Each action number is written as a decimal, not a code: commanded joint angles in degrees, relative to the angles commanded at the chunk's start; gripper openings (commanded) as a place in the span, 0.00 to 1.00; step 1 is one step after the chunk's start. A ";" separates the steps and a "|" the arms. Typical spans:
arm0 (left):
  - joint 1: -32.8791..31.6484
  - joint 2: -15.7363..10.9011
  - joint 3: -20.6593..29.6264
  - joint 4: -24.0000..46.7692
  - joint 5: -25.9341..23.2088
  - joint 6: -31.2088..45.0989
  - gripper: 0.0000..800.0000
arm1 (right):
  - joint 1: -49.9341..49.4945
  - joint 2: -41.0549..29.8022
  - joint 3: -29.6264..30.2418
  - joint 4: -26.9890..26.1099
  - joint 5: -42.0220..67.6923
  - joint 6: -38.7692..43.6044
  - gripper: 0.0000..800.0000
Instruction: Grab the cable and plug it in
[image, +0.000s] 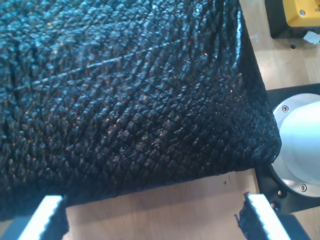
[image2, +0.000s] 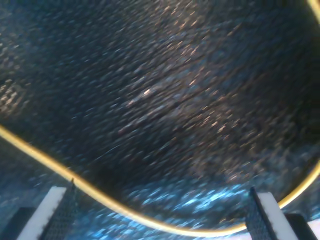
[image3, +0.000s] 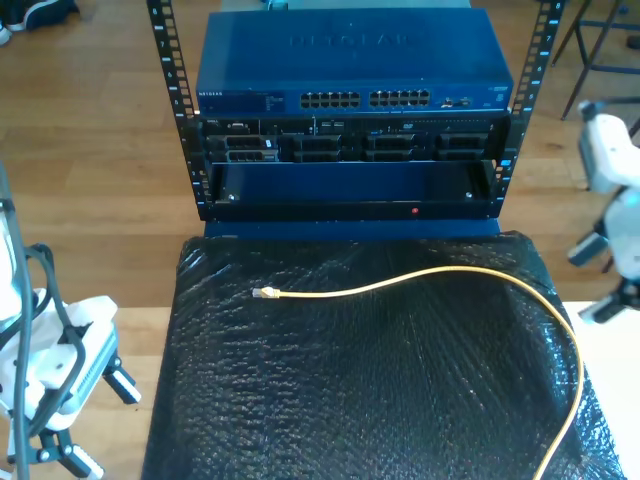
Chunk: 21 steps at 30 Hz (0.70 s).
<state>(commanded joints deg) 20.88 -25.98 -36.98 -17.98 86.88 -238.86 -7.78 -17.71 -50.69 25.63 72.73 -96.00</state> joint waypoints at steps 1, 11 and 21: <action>-0.18 0.35 -0.26 -0.44 0.00 -0.26 1.00 | 1.05 0.70 -0.44 0.09 -0.97 0.97 1.00; -1.32 3.69 -2.81 -4.40 -2.20 -2.46 1.00 | 11.25 9.14 -7.12 0.00 -5.89 5.36 1.00; -2.46 4.04 -3.25 -7.21 -6.24 -10.11 1.00 | 18.46 12.13 -8.79 -0.18 -13.63 7.91 1.00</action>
<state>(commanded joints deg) 18.42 -21.93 -40.23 -25.19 80.64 -248.97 10.68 -5.58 -59.48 25.45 59.10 -88.09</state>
